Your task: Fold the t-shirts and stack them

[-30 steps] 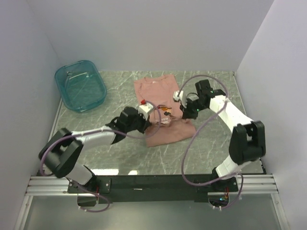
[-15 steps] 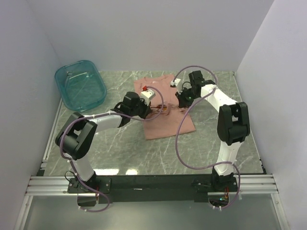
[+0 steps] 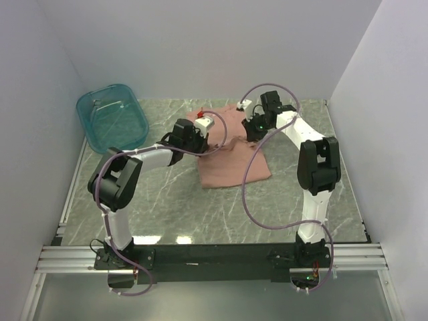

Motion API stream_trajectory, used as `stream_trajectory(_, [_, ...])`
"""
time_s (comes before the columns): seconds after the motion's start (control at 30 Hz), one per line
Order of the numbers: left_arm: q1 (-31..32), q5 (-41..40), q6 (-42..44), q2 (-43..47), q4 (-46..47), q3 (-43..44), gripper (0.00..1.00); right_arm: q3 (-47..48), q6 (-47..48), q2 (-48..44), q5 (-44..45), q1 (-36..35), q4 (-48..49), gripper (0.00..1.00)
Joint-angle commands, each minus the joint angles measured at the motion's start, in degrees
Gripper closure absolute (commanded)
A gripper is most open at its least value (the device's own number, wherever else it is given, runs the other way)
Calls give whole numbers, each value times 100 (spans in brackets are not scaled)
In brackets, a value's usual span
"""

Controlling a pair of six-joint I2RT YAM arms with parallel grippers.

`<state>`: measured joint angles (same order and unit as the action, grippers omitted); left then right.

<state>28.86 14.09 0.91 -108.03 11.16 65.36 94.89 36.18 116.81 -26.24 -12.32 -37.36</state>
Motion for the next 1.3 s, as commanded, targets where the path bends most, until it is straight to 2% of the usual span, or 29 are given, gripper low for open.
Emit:
stream_trajectory(0.0, [-39, -396, -47, -8, -70, 345, 66, 390, -584, 149, 346, 28, 518, 64])
stream_trajectory(0.03, [-39, -589, -299, 79, -44, 363, 52, 346, -778, 96, 513, 28, 711, 54])
stream_trajectory(0.07, [-47, -765, -441, 158, -9, 372, 43, 328, -1180, 61, 906, 28, 887, 44])
stream_trajectory(0.1, [-47, -1176, -512, 246, 18, 381, 27, 311, -1314, 17, 1032, 36, 1185, 41])
stream_trajectory(0.13, [-47, -1363, -573, 456, 35, 363, 15, 319, -1577, -70, 1181, 80, 1309, 38])
stream_trajectory(0.17, [-47, -1408, -670, 580, 36, 346, 8, 328, -1649, -123, 1252, 124, 1432, 36])
stream_trajectory(0.2, [-47, -1731, -706, 860, 9, 267, 6, 389, -1711, -176, 1044, 194, 1425, 36])
stream_trajectory(0.27, [-47, -1568, -567, 1177, -96, 100, 7, 416, -1529, -387, 430, 510, 1268, 36])
stream_trajectory(0.3, [-30, -1132, -409, 1527, -70, -266, 11, 373, -1144, -474, -965, 624, 806, 36])
stream_trajectory(0.33, [5, -927, -224, 1704, -52, -487, 12, 372, 226, -606, -1632, 843, 357, 36])
stream_trajectory(0.37, [66, -690, 378, 1880, -35, -716, 13, 346, 1153, -659, -2204, 897, -230, 37])
stream_trajectory(0.4, [232, -401, 714, 2056, -35, -1205, 13, 285, 2146, -721, -2488, 924, -1489, 37])
stream_trajectory(0.43, [347, -93, 1040, 2371, -43, -1436, 14, -46, 3226, -878, -2604, 924, -2102, 37])
stream_trajectory(0.47, [600, 23, 1687, 2513, -78, -1630, 14, -337, 5029, -1001, -2527, 924, -2561, 37])
stream_trajectory(0.5, [734, 33, 1946, 2619, -140, -1954, 15, -679, 5413, -1151, -2413, 915, -2583, 36])
stream_trajectory(0.6, [1059, 103, 2343, 2682, -324, -2159, 18, -2285, 5575, -1958, -1825, 793, -1481, 34])
stream_trajectory(0.7, [1271, 129, 2449, 2446, -290, -2212, 19, -2965, 5356, -2224, -1402, 556, -642, 33])
stream_trajectory(0.9, [1429, -37, 2748, 1760, -500, -1879, 21, -3302, 4908, -2198, -1068, 300, -17, 34])
stream_trajectory(1.13, [1473, -107, 2862, 1381, -948, -1527, 23, -3275, 4942, -2137, -866, 282, -43, 35])
stream_trajectory(1.27, [1500, -257, 2880, 1179, -1098, -1360, 33, -3275, 5056, -2101, -778, 274, -121, 36])
